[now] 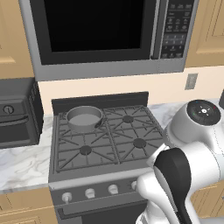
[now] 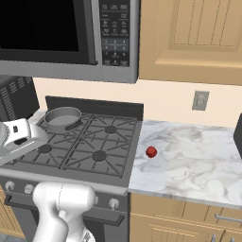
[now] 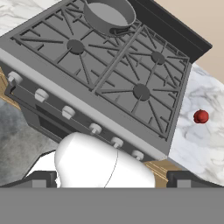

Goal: Turn on the burner for the pot on the stove. Wait thirty seconds for the pot to heat up. Then add the bell pepper to the pot.

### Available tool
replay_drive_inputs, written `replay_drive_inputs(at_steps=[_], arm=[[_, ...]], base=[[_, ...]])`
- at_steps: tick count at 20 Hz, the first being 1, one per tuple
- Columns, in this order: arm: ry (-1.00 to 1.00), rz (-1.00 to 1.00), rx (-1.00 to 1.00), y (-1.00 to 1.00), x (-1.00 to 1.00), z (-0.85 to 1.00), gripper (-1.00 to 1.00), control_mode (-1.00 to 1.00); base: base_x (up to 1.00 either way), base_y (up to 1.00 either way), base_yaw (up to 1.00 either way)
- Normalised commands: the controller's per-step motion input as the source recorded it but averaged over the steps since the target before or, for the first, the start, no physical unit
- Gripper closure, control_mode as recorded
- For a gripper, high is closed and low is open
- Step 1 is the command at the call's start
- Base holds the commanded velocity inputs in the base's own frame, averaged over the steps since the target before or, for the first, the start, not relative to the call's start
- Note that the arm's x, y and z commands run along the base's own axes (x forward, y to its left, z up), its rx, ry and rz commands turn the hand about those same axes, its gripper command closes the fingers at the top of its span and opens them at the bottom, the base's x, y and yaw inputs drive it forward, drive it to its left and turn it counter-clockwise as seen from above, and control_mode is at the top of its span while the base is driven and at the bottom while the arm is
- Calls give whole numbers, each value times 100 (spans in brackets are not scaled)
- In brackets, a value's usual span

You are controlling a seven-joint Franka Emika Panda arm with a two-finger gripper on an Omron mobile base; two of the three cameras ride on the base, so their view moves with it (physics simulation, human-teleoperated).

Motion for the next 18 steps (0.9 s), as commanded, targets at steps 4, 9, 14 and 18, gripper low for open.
replay_drive_inputs(at_steps=[4,9,14,18], arm=[[0,0,0,0,0,0,-100,-100],[0,0,0,0,0,0,-100,-100],[0,0,0,0,0,0,-100,-100],[0,0,0,0,0,0,-100,-100]], base=[[0,0,0],[0,0,0],[0,0,0],[0,0,0]])
